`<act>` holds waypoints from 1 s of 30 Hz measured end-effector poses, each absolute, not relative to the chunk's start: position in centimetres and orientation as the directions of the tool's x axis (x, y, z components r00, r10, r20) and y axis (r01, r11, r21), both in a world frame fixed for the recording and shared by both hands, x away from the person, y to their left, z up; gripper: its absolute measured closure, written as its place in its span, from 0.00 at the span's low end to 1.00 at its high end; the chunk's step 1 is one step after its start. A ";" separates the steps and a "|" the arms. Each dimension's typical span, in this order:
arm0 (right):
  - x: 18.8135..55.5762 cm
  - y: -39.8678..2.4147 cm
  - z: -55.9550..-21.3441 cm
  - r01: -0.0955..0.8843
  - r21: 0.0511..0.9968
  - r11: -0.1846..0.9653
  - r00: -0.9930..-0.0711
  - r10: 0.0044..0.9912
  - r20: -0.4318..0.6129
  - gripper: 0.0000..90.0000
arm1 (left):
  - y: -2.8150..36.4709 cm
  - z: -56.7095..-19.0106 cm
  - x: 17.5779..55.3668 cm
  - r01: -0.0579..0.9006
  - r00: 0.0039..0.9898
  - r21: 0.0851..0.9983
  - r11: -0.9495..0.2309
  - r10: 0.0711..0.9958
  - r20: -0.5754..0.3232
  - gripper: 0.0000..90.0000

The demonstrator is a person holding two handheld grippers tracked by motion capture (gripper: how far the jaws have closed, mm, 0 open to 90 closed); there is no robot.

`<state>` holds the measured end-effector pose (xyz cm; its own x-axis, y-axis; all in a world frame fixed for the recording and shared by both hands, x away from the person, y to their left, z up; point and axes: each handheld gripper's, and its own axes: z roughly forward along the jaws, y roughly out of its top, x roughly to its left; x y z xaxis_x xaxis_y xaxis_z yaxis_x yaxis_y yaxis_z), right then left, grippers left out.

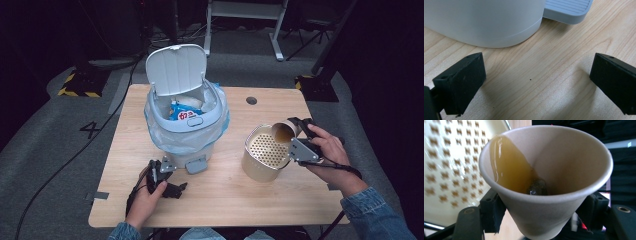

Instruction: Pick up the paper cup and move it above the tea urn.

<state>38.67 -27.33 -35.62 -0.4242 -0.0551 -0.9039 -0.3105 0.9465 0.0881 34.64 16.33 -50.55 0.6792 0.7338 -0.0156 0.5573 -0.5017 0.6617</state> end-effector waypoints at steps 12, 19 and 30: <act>37.2 -25.3 -37.6 -0.278 -0.449 0.849 -0.039 -0.477 -0.878 0.36 | 16.3 -50.6 34.6 0.558 0.678 0.662 -0.501 0.735 -0.016 0.01; 36.5 -24.6 -38.2 -0.189 -0.668 0.720 0.148 -0.651 -0.744 0.37 | 16.3 -50.6 34.6 0.557 0.679 0.662 -0.501 0.734 -0.016 0.01; 36.0 -24.3 -38.1 -0.143 -0.740 0.658 0.215 -0.709 -0.672 0.37 | 16.3 -50.6 34.6 0.558 0.678 0.662 -0.500 0.735 -0.017 0.01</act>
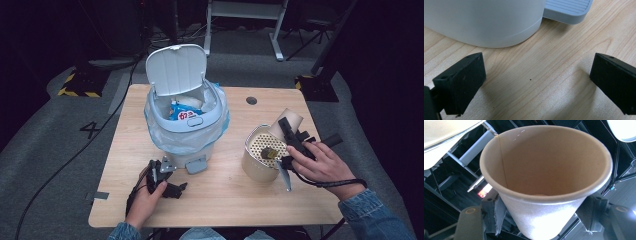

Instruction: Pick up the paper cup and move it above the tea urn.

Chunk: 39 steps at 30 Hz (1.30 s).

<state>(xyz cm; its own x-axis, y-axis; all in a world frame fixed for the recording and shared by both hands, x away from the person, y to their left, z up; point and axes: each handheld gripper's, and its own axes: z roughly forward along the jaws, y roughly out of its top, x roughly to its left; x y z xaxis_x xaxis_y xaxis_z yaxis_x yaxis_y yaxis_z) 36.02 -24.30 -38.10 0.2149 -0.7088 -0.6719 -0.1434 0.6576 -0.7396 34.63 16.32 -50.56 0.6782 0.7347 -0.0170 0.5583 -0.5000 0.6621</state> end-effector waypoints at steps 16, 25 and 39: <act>36.2 -24.5 -38.0 -0.179 -0.668 0.722 0.179 -0.644 -0.744 0.36 | 16.3 -50.6 34.6 0.557 0.679 0.662 -0.501 0.734 -0.016 0.01; 37.7 -26.5 -37.0 -0.271 -0.094 0.958 -0.186 -0.148 -0.971 0.35 | 16.3 -50.6 34.6 0.558 0.679 0.662 -0.501 0.734 -0.017 0.01; 39.9 -30.0 -35.5 0.083 0.793 0.604 -0.738 0.571 -0.358 0.34 | 16.3 -50.6 34.6 0.558 0.679 0.662 -0.502 0.734 -0.016 0.01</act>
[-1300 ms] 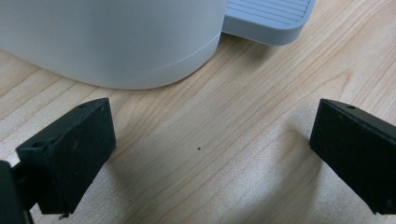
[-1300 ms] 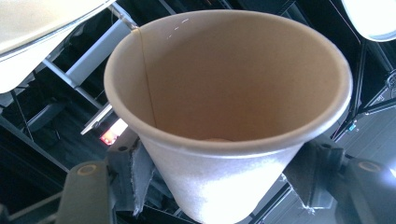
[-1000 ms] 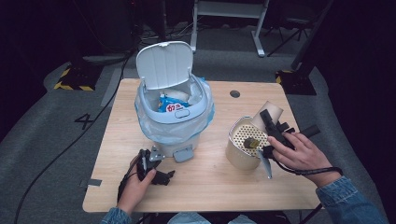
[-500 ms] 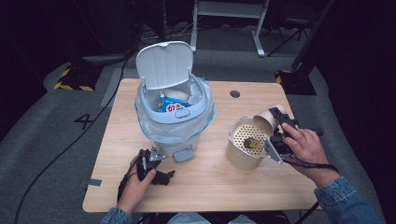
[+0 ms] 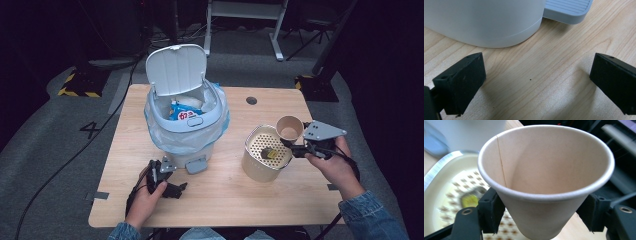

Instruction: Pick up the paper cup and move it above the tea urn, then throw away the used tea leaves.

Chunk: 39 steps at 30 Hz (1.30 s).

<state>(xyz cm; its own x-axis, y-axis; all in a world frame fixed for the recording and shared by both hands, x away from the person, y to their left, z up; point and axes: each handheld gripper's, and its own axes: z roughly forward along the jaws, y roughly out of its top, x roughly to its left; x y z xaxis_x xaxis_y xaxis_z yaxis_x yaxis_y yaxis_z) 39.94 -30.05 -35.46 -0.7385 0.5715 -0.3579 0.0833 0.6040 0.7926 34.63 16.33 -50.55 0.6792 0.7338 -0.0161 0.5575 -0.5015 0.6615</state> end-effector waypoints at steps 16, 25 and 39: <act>41.1 -31.5 -34.5 0.291 0.885 0.363 -0.818 0.574 0.034 0.33 | 16.3 -50.6 34.8 0.552 0.689 0.661 -0.508 0.725 -0.018 0.00; 41.5 -30.7 -34.0 0.269 0.882 0.388 -0.827 0.563 0.005 0.33 | 16.4 -50.6 34.8 0.551 0.689 0.661 -0.508 0.725 -0.017 0.00; 42.0 -29.0 -32.2 0.229 0.892 0.390 -0.836 0.548 -0.025 0.33 | 16.4 -50.6 34.7 0.552 0.689 0.660 -0.509 0.725 -0.017 0.00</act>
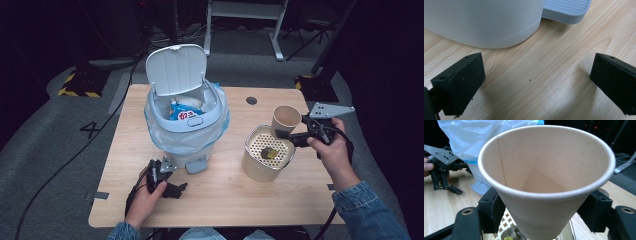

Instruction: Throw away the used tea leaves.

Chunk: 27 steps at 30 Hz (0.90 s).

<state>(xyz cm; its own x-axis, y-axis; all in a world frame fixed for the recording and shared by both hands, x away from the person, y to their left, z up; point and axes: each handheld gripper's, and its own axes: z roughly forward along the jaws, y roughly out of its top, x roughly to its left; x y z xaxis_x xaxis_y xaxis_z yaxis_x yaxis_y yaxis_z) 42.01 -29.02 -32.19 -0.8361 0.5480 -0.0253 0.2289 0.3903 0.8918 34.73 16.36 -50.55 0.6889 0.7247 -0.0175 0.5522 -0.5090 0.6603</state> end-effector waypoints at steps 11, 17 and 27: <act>43.8 -25.3 -29.3 0.185 0.899 0.396 -0.867 0.497 -0.041 0.33 | 16.4 -50.6 34.7 0.552 0.690 0.660 -0.510 0.724 -0.018 0.00; 44.6 -23.1 -27.9 0.155 0.902 0.403 -0.882 0.468 -0.058 0.33 | 16.4 -50.6 34.7 0.552 0.690 0.661 -0.509 0.723 -0.019 0.00; 46.1 -19.2 -26.0 0.119 0.903 0.413 -0.901 0.426 -0.076 0.33 | 16.4 -50.6 34.7 0.552 0.690 0.660 -0.510 0.724 -0.018 0.00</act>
<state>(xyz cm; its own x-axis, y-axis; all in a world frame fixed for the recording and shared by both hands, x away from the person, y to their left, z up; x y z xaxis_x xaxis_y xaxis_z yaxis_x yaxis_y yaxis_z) 46.14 -19.25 -26.04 -0.9014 0.4264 -0.0757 0.1194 0.4127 0.9030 34.66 16.41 -50.56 0.6899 0.7237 -0.0179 0.5520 -0.5099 0.6597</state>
